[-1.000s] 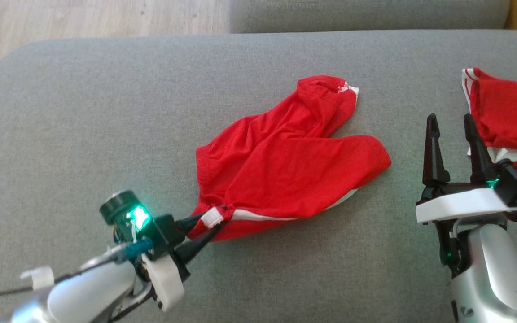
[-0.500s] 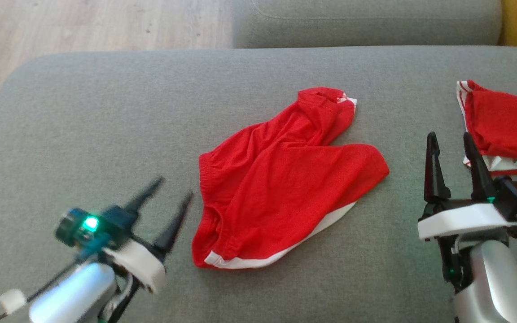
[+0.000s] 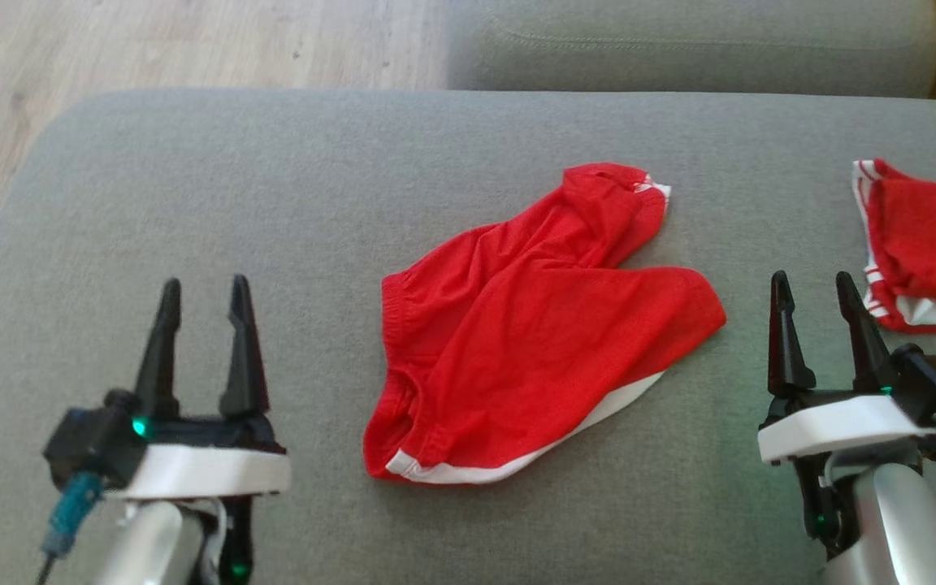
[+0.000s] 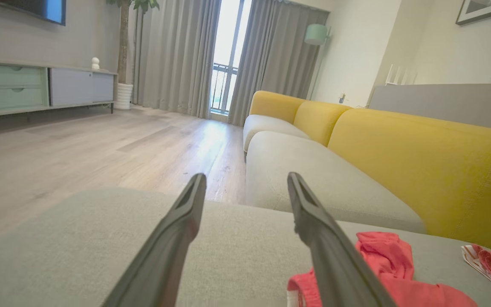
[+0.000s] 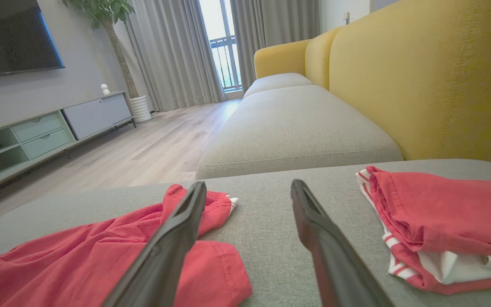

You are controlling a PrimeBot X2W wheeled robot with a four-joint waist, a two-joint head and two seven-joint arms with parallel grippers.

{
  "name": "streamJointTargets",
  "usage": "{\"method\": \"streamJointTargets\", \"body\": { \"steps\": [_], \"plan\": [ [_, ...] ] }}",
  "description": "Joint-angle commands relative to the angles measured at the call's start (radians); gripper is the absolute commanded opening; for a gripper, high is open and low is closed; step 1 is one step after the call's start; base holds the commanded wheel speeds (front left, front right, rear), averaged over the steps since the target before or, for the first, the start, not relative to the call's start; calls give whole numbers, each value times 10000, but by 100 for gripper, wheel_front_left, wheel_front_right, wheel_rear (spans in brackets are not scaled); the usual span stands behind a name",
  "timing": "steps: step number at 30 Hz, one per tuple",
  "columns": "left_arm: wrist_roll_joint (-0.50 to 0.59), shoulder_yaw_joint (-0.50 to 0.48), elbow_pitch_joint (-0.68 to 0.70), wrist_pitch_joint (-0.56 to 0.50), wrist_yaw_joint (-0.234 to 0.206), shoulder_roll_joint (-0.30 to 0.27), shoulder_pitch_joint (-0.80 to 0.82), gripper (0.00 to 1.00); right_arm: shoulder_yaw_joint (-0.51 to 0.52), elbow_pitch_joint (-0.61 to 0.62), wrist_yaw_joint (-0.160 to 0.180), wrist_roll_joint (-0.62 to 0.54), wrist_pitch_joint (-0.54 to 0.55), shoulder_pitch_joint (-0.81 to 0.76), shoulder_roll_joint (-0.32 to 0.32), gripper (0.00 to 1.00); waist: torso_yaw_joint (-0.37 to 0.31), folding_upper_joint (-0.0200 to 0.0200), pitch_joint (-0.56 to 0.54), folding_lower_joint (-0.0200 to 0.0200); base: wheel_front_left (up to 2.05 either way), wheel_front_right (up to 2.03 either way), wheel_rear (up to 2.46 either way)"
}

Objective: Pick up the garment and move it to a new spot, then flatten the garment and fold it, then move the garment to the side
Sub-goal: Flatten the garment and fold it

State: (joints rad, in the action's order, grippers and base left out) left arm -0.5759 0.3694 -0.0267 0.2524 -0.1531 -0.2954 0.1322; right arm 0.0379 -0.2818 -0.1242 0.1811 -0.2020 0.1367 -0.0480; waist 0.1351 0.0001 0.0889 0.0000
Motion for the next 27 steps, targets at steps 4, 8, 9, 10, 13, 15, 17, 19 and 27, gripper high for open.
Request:
{"method": "streamJointTargets", "body": {
  "steps": [4,8,9,10,13,15,17,19,27],
  "plan": [
    [753,-928,114,92,764,609,278,100,-282,581,-65,-480,455,661,-22,100,343,-1,349,0,0,0,0],
    [1134,-1173,-159,92,1247,1068,340,100,-586,500,-65,-719,1219,1288,-22,100,549,-1,590,0,0,0,0],
    [1241,-1258,-258,92,1390,1210,368,100,-726,389,-65,-838,1534,1545,-22,100,615,-1,663,0,0,0,0],
    [1339,-1333,-355,92,1530,1350,397,100,-881,231,-65,-851,1874,1814,-22,100,682,-1,742,0,0,0,0],
    [1619,-1523,-627,93,1930,1704,478,100,-1213,-528,-65,-810,2857,2703,-22,100,858,-1,928,0,0,0,0],
    [1779,-1606,-801,93,2136,1887,552,100,-1287,-1245,-65,-674,3521,3270,-22,100,999,-1,1010,0,0,0,0],
    [1910,-1656,-942,93,2297,2037,639,100,-1236,-1968,-65,-784,4022,3823,-22,100,1148,-1,1091,0,0,0,0],
    [2006,-1664,-1068,93,2425,2160,740,100,-1057,-2717,-65,-872,4426,4329,-22,100,1312,-1,1157,0,0,0,0],
    [2033,-1478,-1418,93,2699,2414,1034,100,-447,-5244,-65,-1859,5025,5943,-22,0,1967,-1,1456,0,0,0,0]
  ]
}}
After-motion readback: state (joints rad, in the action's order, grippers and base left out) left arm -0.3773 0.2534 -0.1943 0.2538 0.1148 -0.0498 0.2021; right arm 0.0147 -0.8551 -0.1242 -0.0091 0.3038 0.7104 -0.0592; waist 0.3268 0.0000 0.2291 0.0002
